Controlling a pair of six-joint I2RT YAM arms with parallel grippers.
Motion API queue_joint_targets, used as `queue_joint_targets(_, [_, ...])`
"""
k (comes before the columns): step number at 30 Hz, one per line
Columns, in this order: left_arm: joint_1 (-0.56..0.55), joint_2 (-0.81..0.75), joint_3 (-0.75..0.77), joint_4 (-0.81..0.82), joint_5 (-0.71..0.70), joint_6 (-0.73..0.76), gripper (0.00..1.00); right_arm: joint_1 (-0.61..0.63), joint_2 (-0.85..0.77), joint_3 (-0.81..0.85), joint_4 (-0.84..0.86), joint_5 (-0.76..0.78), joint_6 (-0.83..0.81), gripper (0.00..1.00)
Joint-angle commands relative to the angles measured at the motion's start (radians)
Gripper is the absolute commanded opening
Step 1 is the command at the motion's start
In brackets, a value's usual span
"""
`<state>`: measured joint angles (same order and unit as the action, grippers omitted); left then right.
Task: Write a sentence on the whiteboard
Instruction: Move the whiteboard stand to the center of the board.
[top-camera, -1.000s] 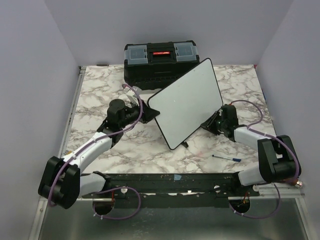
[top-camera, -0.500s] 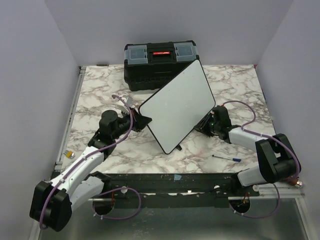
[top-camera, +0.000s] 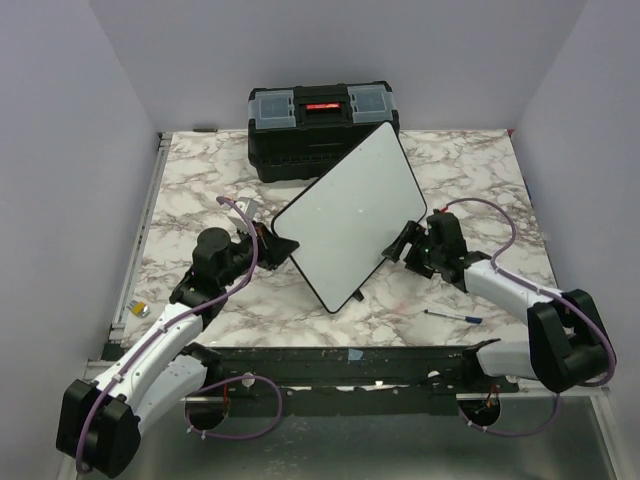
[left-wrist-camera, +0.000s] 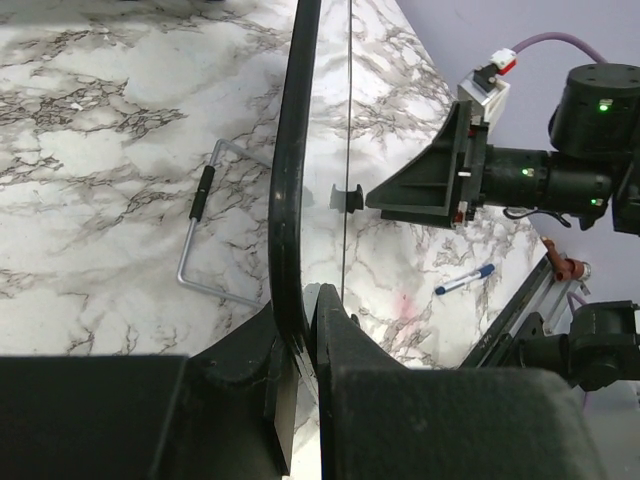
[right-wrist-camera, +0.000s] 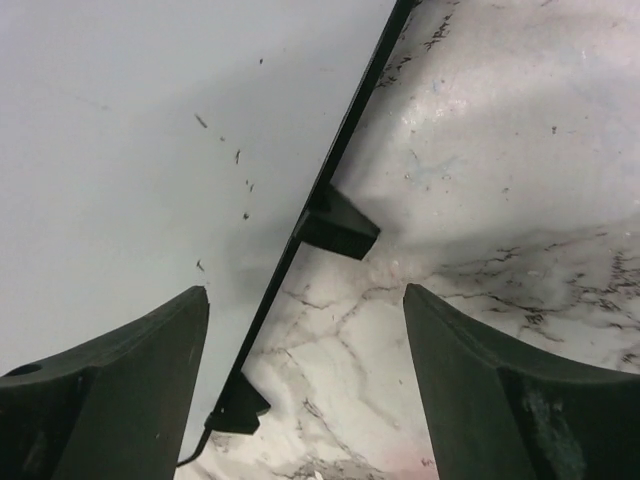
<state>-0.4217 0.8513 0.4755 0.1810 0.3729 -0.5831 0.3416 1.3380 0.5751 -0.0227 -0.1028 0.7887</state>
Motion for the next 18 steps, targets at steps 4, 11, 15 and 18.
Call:
queue_joint_targets(4, [0.0,0.036,-0.058,-0.164,-0.047,0.091,0.0,0.007,-0.146,0.045,-0.241,0.097,-0.067,0.87])
queue_joint_targets(11, [0.0,0.022,-0.063,-0.235,-0.123,0.084,0.0,0.006,-0.235,0.033,-0.339,0.146,-0.056,0.87])
queue_joint_targets(15, [0.0,-0.013,-0.09,-0.241,-0.16,0.071,0.12,0.005,-0.237,0.045,-0.329,0.161,-0.059,0.88])
queue_joint_targets(18, [0.0,-0.038,-0.093,-0.253,-0.181,0.062,0.18,0.006,-0.201,0.073,-0.321,0.154,-0.067,0.88])
